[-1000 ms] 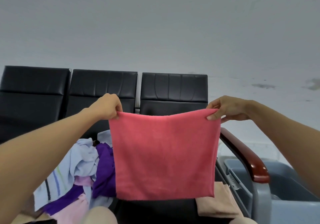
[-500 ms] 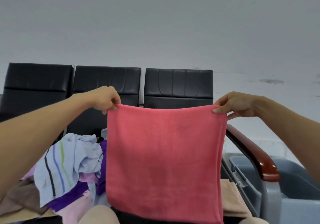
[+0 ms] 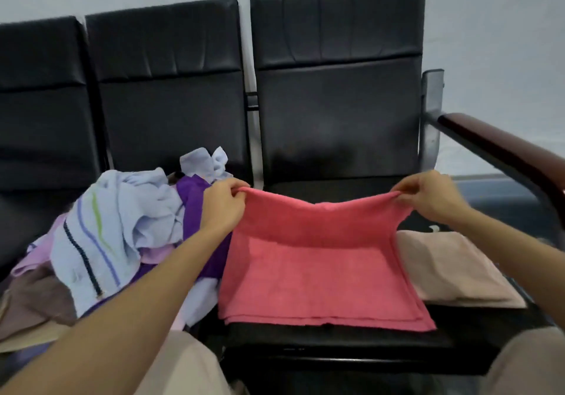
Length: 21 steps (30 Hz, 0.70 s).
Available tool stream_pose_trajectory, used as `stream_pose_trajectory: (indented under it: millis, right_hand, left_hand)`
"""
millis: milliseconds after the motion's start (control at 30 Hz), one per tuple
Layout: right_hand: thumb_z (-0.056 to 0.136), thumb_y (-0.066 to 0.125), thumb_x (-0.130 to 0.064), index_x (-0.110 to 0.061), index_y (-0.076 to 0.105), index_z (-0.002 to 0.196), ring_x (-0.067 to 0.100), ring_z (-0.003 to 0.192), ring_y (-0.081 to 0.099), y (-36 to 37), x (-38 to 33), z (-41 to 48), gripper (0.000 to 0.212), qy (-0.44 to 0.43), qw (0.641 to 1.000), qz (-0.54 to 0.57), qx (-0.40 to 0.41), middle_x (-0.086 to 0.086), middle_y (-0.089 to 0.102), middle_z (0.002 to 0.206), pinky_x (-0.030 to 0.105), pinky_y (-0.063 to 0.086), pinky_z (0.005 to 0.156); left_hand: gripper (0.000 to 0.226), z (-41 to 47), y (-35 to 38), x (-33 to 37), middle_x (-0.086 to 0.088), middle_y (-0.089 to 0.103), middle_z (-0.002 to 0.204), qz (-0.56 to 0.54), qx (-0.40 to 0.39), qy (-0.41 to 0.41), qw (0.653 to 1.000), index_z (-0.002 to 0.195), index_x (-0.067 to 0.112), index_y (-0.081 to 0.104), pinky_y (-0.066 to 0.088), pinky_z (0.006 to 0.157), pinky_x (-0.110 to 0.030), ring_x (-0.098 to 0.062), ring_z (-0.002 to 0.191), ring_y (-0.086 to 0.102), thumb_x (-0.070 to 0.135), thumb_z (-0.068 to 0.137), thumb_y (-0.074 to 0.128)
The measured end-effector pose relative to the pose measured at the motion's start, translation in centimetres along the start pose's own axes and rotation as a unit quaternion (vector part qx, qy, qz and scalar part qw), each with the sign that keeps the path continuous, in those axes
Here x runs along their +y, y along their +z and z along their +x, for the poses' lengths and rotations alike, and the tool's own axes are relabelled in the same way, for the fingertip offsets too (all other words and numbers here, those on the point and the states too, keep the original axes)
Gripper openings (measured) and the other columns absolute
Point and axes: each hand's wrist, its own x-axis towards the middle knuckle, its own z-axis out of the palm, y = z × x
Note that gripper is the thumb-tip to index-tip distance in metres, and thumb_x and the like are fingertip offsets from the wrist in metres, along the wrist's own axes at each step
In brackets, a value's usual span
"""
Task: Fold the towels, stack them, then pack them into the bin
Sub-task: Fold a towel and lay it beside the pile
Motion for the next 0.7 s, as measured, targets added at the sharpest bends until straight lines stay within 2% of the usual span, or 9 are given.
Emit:
stream_pose_trajectory:
  millis: [100,167,267,333,400,467,567,633,700]
  right_hand:
    - [0.078,0.069,-0.004,-0.021,0.075,0.082,-0.011,0.057,0.058,1.4,1.3,-2.0,0.018,-0.03,0.999,0.028,-0.014,-0.009,0.067,0.068,-0.001,0.038,0.056]
    - [0.077,0.07,-0.005,-0.026,0.073,0.078,-0.019,0.06,0.056,1.2,1.6,-2.9,0.022,-0.061,0.997,0.013,-0.049,-0.013,0.066,0.065,-0.001,0.039,0.06]
    - [0.079,0.073,-0.01,-0.029,0.073,0.079,-0.009,0.067,0.063,0.2,1.6,-3.7,0.019,-0.102,0.986,0.002,-0.129,-0.014,0.07,0.067,0.004,0.043,0.066]
    - [0.078,0.076,-0.014,-0.031,0.072,0.077,-0.004,0.069,0.065,-0.4,1.5,-4.4,0.018,-0.118,0.978,0.004,-0.174,-0.013,0.072,0.071,0.007,0.046,0.068]
    - [0.077,0.077,-0.015,-0.029,0.073,0.077,-0.003,0.07,0.066,-0.7,1.4,-5.1,0.014,-0.124,0.969,0.009,-0.212,-0.015,0.072,0.073,0.01,0.048,0.069]
    - [0.076,0.078,-0.017,-0.031,0.071,0.073,-0.003,0.067,0.064,-0.6,1.3,-5.8,0.016,-0.145,0.961,-0.022,-0.233,-0.019,0.068,0.066,0.009,0.044,0.066]
    - [0.076,0.078,-0.023,-0.036,0.069,0.071,-0.001,0.072,0.061,0.0,1.2,-6.4,0.017,-0.168,0.942,-0.077,-0.281,-0.02,0.065,0.071,0.013,0.043,0.067]
    - [0.078,0.076,-0.028,-0.034,0.072,0.076,-0.003,0.078,0.057,0.8,1.1,-6.7,0.008,-0.172,0.925,-0.112,-0.32,-0.015,0.065,0.074,0.018,0.044,0.071]
    - [0.08,0.072,-0.032,-0.032,0.072,0.08,-0.009,0.08,0.053,1.5,0.8,-6.9,0.001,-0.196,0.905,-0.15,-0.345,-0.014,0.066,0.073,0.013,0.04,0.069]
  left_hand:
    - [0.027,-2.6,0.9,-2.3,0.001,0.074,0.092,0.01,-0.013,0.008,1.0,0.094,0.016,0.075,0.037,0.074,-0.01,-0.013,0.088,0.066,0.001,0.082,0.056]
    - [0.027,-3.4,0.4,-2.8,0.007,0.072,0.084,0.034,-0.051,0.025,0.998,0.091,0.019,0.076,0.037,0.072,-0.008,-0.008,0.08,0.063,0.002,0.081,0.057]
    - [0.032,-3.6,-1.1,-2.9,0.021,0.066,0.064,0.003,-0.08,0.002,0.997,0.082,0.026,0.073,0.046,0.072,-0.014,-0.001,0.064,0.062,0.0,0.08,0.055]
    - [0.033,-4.0,-1.9,-3.1,0.024,0.061,0.05,-0.004,-0.102,-0.004,0.995,0.082,0.026,0.071,0.043,0.06,-0.005,0.002,0.05,0.058,-0.003,0.08,0.055]
    - [0.032,-4.5,-2.5,-3.2,0.02,0.063,0.051,-0.007,-0.12,0.006,0.993,0.08,0.025,0.072,0.039,0.053,-0.002,0.004,0.046,0.055,-0.004,0.078,0.059]
    - [0.037,-4.8,-3.2,-3.5,0.018,0.066,0.056,-0.03,-0.134,0.011,0.99,0.07,0.029,0.074,0.04,0.057,-0.002,0.007,0.052,0.056,-0.005,0.076,0.064]
    - [0.05,-5.2,-4.0,-3.9,0.016,0.062,0.049,-0.046,-0.223,0.016,0.974,0.058,0.039,0.073,0.041,0.054,-0.006,0.005,0.047,0.053,-0.009,0.074,0.066]
    - [0.039,-5.5,-4.1,-3.8,0.015,0.057,0.042,-0.022,-0.305,0.01,0.952,0.066,0.028,0.075,0.035,0.044,-0.007,0.004,0.037,0.045,-0.008,0.075,0.067]
    - [0.025,-5.8,-3.9,-4.0,0.011,0.052,0.041,-0.019,-0.359,-0.005,0.933,0.068,0.02,0.076,0.03,0.04,-0.012,0.0,0.035,0.037,-0.004,0.074,0.07]
